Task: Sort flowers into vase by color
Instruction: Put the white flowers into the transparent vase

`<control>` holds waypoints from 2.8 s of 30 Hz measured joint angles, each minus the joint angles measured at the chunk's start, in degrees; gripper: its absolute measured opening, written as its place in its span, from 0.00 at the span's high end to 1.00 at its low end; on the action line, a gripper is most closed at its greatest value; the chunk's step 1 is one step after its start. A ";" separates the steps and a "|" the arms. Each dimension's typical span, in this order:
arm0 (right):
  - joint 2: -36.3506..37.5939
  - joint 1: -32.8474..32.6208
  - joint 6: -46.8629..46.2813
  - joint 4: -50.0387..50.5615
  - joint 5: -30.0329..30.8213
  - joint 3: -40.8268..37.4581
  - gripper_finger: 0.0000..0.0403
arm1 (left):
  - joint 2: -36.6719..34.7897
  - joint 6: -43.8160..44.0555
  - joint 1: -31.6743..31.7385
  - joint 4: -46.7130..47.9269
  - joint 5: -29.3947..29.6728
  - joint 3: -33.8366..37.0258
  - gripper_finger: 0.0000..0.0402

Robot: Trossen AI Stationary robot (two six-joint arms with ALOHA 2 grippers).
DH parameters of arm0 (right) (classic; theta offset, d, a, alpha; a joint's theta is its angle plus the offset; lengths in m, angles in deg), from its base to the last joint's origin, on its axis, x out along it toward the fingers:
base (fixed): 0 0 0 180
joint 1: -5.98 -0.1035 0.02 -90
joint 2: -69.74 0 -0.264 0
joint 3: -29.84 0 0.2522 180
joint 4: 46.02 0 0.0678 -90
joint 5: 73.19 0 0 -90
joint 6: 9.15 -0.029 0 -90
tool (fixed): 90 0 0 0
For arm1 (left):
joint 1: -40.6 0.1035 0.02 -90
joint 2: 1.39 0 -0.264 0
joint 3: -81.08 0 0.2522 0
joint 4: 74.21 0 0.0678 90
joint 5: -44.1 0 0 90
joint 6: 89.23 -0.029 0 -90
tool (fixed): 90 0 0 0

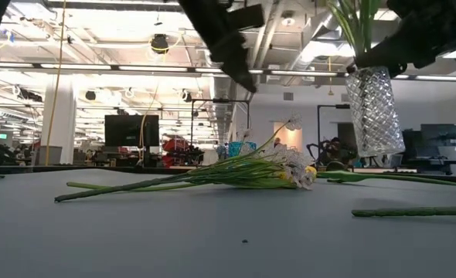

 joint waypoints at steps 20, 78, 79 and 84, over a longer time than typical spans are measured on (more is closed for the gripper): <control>-0.04 -1.14 1.17 -17.06 0.83 -11.28 0.55 | -28.75 25.34 7.17 -14.15 -17.19 33.49 0.21; -0.15 0.15 2.71 -14.54 -2.21 -11.19 0.54 | -0.90 45.56 -13.37 -27.91 -22.64 34.67 0.21; -0.15 0.15 2.69 -14.40 -2.21 -11.19 0.54 | -0.53 45.88 -13.41 -28.50 -22.65 34.67 0.21; -0.15 0.11 2.65 -13.89 -2.21 -11.19 0.54 | 0.20 46.67 -13.42 -29.06 -21.41 34.61 0.21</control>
